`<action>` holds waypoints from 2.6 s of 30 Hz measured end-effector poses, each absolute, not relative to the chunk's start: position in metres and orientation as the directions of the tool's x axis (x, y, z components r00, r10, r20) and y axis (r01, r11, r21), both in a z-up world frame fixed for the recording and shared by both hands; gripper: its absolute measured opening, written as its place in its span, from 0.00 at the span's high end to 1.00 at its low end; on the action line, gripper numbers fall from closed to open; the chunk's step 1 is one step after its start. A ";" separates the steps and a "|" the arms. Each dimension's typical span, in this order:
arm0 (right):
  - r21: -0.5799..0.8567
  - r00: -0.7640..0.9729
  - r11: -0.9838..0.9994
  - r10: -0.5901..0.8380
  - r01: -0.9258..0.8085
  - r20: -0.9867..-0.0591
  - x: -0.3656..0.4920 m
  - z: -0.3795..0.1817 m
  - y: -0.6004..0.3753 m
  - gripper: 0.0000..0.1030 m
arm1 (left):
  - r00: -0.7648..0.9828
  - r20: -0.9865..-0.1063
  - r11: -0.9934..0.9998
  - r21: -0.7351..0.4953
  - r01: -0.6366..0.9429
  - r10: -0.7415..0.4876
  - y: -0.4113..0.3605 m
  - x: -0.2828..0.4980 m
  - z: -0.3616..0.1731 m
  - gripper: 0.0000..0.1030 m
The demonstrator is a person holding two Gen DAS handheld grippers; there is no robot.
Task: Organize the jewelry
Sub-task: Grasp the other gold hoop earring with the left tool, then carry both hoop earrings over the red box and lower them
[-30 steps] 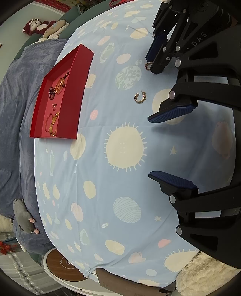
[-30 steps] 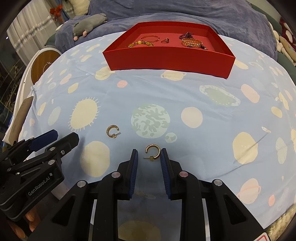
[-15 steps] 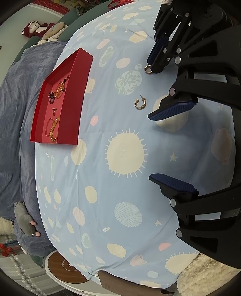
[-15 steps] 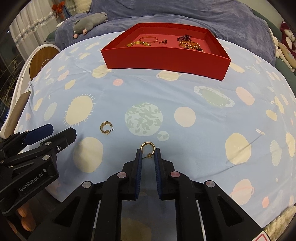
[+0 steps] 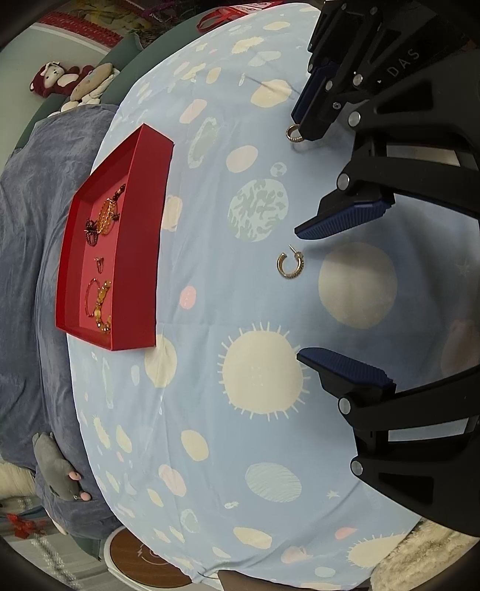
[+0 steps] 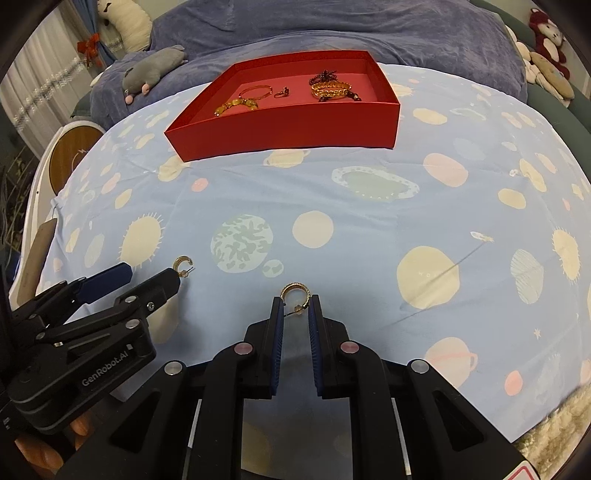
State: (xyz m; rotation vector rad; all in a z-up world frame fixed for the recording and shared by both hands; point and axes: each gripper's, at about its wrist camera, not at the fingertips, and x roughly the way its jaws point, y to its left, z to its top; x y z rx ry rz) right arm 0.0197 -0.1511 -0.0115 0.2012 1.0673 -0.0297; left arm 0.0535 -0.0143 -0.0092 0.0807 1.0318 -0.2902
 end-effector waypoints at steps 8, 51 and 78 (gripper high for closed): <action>0.164 0.484 0.978 0.082 0.130 -0.871 0.018 -0.012 -0.153 0.88 | 0.468 -0.863 0.960 -0.066 0.272 -0.192 -0.024 0.061 -0.018 0.51; 0.223 0.558 0.972 0.143 0.077 -0.817 0.000 0.031 -0.142 0.88 | 0.530 -0.795 0.951 -0.190 0.244 -0.295 0.009 0.038 0.038 0.84; 0.244 0.703 0.969 0.157 0.025 -0.694 0.054 0.121 -0.163 0.88 | 0.607 -0.700 0.917 -0.191 0.350 -0.377 -0.042 0.085 0.134 0.84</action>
